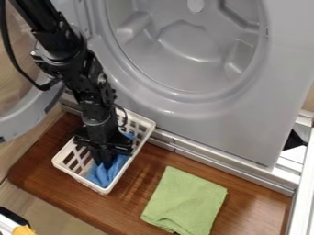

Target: Take the blue cloth out of the white basket and put it in the washer

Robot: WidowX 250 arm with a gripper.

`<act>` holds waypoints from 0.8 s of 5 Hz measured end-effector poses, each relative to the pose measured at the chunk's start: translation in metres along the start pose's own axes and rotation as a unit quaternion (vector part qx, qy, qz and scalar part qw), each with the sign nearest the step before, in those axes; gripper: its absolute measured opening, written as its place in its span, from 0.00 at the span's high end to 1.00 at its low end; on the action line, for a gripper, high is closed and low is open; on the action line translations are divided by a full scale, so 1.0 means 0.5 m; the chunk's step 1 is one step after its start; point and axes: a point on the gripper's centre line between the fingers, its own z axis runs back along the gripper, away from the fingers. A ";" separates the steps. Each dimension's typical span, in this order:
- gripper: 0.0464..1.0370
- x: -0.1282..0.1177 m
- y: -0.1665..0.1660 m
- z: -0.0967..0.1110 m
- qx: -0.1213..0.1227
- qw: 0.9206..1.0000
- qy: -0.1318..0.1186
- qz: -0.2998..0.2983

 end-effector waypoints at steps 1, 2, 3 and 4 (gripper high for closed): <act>0.98 -0.010 0.003 0.022 -0.004 1.000 -0.006 0.007; 0.98 -0.023 0.011 0.083 -0.014 0.999 -0.033 -0.008; 0.98 -0.028 0.008 0.137 -0.013 0.998 -0.059 -0.009; 0.98 -0.015 -0.025 0.192 -0.023 0.994 -0.101 -0.038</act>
